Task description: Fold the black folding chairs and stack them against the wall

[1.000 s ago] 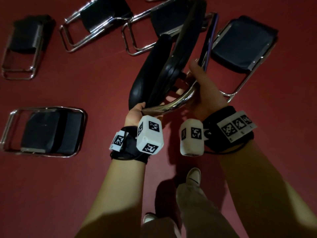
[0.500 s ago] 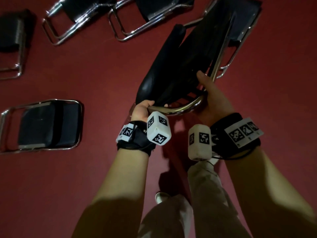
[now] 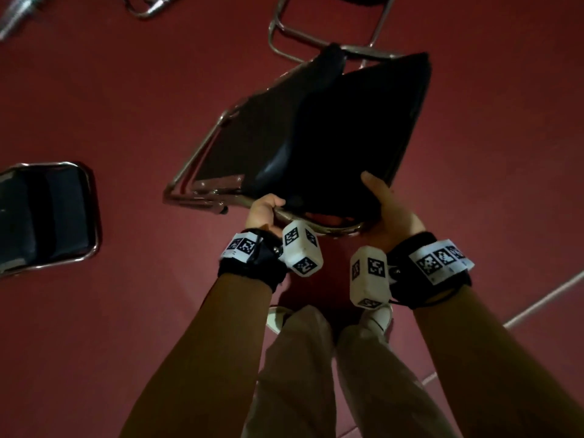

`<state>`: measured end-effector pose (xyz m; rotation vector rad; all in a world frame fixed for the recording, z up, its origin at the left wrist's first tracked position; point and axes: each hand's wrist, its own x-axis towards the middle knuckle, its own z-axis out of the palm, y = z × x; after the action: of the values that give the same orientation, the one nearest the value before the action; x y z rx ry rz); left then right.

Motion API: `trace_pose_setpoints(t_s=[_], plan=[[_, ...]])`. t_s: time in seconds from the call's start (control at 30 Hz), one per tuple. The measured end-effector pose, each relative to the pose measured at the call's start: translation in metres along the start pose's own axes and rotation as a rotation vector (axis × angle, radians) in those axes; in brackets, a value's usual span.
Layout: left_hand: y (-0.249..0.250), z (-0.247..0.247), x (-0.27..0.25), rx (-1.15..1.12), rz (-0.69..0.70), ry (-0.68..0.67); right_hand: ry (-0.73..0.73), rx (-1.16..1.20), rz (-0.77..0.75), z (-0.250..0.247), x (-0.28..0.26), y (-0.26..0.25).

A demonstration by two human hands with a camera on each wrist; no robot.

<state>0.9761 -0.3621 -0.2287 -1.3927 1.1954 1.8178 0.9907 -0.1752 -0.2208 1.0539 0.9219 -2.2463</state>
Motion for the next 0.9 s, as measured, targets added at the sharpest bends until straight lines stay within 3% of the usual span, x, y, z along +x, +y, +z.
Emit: trace_pose_setpoints(t_s=[0.17, 0.4, 0.9], plan=[[-0.057, 0.023, 0.037, 0.035, -0.01, 0.089, 0.096, 0.025, 0.06, -0.078, 0.02, 0.025], [-0.12, 0.026, 0.099, -0.034, 0.125, 0.201, 0.169, 0.153, 0.131, -0.157, 0.06, 0.079], [-0.143, -0.036, 0.23, 0.003, 0.096, 0.264, 0.238, 0.123, 0.229, -0.187, 0.194, 0.17]])
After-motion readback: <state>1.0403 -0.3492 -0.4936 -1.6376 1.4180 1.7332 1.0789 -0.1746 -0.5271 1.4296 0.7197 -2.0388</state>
